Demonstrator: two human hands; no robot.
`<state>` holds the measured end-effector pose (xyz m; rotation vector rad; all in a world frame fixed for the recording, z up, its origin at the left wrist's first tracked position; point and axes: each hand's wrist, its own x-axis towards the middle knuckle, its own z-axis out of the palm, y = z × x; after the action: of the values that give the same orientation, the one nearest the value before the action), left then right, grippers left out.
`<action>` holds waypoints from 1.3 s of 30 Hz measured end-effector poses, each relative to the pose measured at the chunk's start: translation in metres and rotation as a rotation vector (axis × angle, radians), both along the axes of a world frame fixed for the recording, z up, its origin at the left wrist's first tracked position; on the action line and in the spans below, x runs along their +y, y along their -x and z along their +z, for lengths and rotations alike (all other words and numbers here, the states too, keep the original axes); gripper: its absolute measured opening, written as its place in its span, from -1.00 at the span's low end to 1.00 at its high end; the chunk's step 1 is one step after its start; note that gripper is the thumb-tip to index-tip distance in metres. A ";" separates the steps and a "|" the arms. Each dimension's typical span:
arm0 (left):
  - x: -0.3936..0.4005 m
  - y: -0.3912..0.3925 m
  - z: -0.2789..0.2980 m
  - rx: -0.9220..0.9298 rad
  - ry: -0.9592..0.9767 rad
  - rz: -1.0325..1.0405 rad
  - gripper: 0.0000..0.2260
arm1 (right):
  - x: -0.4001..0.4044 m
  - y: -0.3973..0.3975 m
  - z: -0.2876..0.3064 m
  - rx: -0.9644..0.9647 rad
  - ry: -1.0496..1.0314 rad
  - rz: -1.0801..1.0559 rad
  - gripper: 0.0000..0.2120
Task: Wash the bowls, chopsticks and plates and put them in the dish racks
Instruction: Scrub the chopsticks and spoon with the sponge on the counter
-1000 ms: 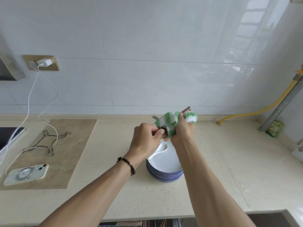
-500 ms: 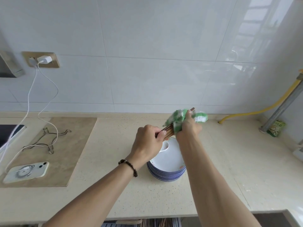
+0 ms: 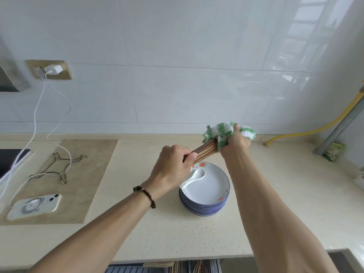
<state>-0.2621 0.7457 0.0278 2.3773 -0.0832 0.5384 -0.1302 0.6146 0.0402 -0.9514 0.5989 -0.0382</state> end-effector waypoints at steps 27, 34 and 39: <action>0.006 0.004 -0.007 0.038 0.042 -0.016 -0.55 | 0.016 0.023 -0.013 0.016 -0.025 0.060 -0.73; -0.003 -0.003 0.001 0.000 0.130 0.074 -0.52 | 0.034 0.032 0.001 -0.065 0.030 0.100 -0.71; 0.005 0.007 -0.004 0.028 0.137 0.019 -0.53 | 0.013 0.015 0.010 -0.009 0.017 0.001 -0.70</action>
<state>-0.2687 0.7511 0.0240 2.2530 -0.0107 0.5036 -0.1453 0.6274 0.0501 -0.9678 0.5907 -0.0472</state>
